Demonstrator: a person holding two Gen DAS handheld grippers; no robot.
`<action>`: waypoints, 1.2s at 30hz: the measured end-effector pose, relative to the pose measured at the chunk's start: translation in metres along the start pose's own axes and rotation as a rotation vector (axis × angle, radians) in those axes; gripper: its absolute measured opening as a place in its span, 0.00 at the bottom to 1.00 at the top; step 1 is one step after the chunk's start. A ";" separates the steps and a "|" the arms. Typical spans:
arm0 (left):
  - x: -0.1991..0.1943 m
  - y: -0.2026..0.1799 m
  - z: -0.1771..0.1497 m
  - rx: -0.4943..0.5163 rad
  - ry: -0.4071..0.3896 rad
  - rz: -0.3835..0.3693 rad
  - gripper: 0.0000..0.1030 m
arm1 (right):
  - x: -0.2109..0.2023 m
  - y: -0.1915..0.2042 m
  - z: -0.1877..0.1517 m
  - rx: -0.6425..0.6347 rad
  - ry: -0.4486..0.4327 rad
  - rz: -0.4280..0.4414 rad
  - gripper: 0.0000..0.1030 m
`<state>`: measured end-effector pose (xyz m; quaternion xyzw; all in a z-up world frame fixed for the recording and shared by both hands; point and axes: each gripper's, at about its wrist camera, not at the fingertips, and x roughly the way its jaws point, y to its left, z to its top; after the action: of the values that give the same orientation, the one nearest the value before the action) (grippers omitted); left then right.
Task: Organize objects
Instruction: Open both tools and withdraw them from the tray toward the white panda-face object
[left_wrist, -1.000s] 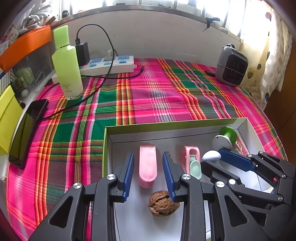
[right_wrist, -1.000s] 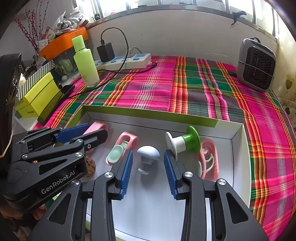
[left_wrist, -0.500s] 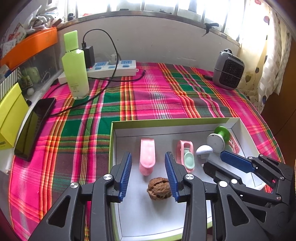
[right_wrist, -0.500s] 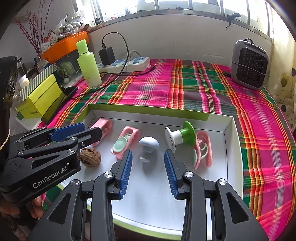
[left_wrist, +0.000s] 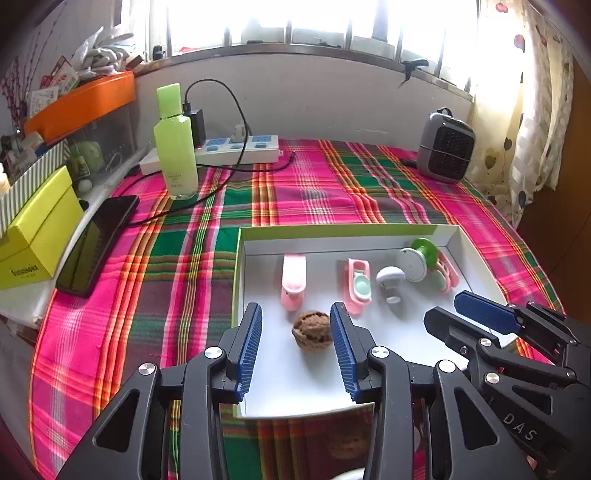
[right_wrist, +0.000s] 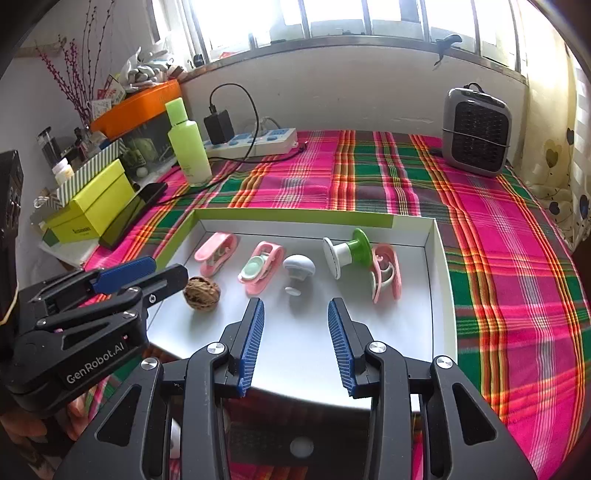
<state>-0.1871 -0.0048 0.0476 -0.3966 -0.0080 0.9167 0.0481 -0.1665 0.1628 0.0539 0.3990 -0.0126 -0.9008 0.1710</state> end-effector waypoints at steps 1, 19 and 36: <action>-0.003 0.000 -0.002 -0.003 -0.004 0.001 0.36 | -0.003 0.001 -0.001 0.002 -0.005 0.003 0.36; -0.047 -0.005 -0.034 -0.031 -0.055 -0.021 0.38 | -0.041 0.013 -0.034 0.007 -0.051 -0.004 0.37; -0.059 -0.010 -0.068 -0.016 -0.042 -0.017 0.40 | -0.056 0.018 -0.063 -0.025 -0.060 -0.024 0.37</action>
<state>-0.0964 -0.0025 0.0440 -0.3776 -0.0195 0.9243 0.0525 -0.0809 0.1710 0.0543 0.3696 -0.0015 -0.9145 0.1646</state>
